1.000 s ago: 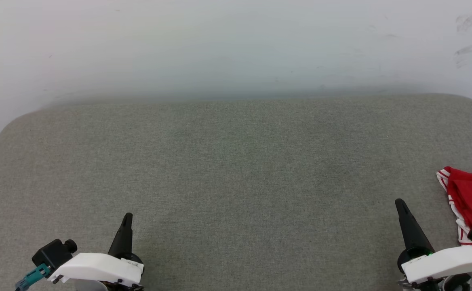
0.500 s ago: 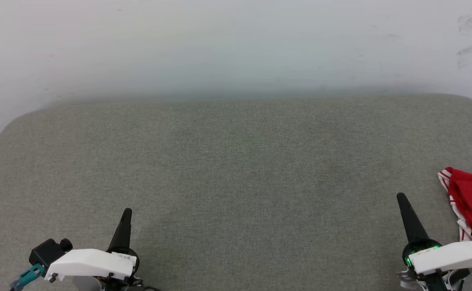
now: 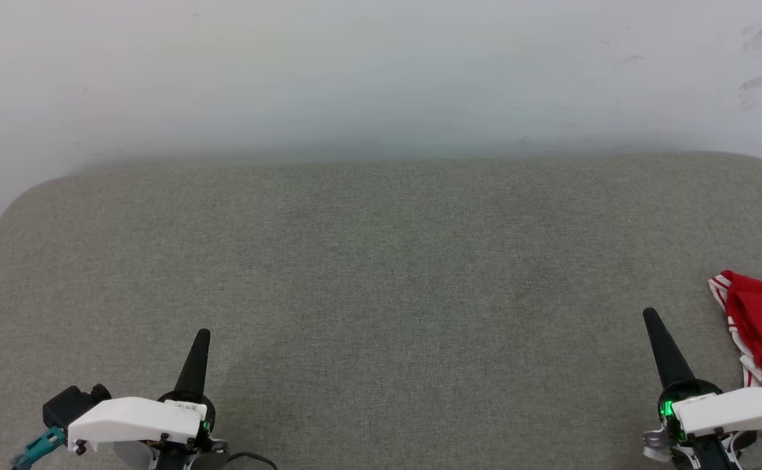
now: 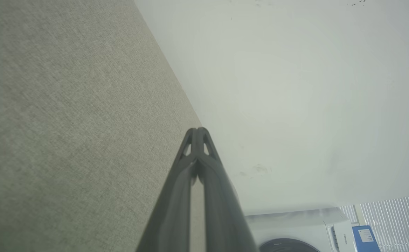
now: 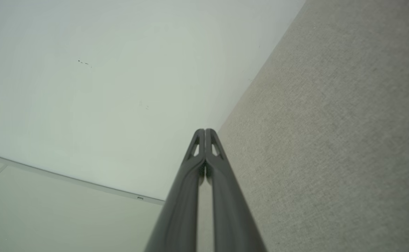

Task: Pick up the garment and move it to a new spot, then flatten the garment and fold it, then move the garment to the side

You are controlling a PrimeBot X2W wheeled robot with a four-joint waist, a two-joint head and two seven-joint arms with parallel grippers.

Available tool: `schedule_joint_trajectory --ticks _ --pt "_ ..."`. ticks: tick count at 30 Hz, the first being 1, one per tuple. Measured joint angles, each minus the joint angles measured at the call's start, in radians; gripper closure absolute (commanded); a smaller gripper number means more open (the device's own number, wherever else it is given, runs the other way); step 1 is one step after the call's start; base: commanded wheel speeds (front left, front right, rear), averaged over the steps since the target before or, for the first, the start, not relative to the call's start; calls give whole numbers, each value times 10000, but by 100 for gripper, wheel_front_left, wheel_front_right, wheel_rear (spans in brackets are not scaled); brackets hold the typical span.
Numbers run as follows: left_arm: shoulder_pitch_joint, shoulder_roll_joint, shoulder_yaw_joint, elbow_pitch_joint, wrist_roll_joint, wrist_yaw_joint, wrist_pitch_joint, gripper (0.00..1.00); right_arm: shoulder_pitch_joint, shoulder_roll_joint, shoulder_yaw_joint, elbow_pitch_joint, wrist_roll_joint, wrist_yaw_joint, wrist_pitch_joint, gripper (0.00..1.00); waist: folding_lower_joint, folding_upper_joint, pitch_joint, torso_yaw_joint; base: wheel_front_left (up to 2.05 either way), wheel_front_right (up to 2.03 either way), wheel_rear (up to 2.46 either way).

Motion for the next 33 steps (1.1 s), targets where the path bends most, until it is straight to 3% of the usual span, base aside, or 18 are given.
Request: schedule_joint_trajectory --ticks 33 --pt "-291 -242 571 90 -2577 -276 744 100 -450 -2 -150 593 2953 0 236 100 0 0 18 89 0 0 0"
